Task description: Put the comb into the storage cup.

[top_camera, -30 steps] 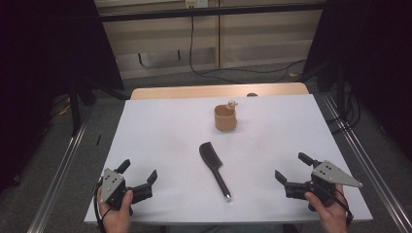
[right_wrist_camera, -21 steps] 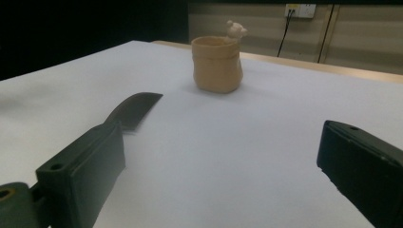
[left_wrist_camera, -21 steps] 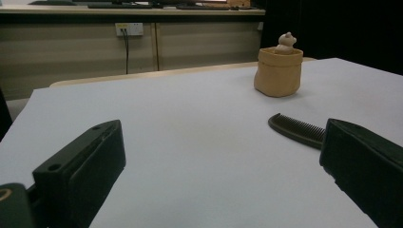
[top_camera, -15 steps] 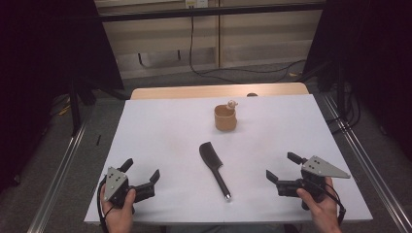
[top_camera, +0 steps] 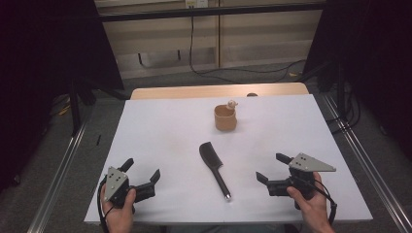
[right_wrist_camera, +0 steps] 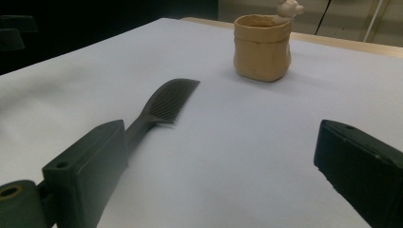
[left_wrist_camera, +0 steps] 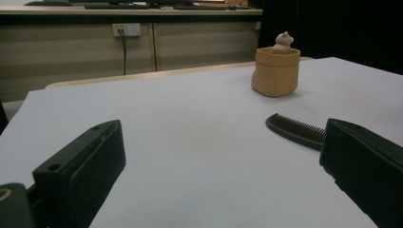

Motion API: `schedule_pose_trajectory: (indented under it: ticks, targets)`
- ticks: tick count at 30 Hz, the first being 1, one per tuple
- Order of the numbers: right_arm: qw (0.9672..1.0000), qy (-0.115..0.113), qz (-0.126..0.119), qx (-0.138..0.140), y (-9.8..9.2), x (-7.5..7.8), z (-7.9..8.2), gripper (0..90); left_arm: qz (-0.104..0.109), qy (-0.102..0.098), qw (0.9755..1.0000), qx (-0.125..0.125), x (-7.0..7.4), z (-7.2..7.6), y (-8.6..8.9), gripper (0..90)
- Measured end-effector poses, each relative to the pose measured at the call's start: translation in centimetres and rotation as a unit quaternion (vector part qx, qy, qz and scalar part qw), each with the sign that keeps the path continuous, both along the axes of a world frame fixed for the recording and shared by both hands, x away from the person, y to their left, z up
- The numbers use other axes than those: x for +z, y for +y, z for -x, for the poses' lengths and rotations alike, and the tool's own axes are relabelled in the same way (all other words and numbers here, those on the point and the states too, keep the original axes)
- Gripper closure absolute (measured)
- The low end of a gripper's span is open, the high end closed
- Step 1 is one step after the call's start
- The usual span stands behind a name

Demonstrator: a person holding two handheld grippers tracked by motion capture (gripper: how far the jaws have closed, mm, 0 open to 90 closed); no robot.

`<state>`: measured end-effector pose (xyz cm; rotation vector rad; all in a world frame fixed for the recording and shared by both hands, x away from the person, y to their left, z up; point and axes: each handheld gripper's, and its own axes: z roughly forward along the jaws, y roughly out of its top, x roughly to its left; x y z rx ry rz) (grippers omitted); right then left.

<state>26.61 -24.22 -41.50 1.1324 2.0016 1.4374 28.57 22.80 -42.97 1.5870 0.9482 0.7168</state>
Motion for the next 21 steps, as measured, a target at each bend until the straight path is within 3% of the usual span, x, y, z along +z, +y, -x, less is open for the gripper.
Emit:
schedule_pose_trajectory:
  ticks: [8, 13, 21]
  targets:
    - [0.9993, 0.033, 0.015, 0.005, 1.4, 0.0, -0.8, 3.8, -0.003, 0.0, 1.0, -0.005, 0.0, 0.0, 0.0, 1.6]
    - [0.9968, 0.073, 0.004, 0.034, 2.2, -0.3, -1.6, 4.0, -0.002, 0.0, 1.0, -0.004, 0.0, 0.0, 0.0, 1.6]
    - [0.9925, 0.101, 0.014, 0.068, 3.6, 0.0, -3.0, 3.5, -0.001, 0.001, 1.0, -0.005, 0.0, 0.0, 0.0, 1.6]
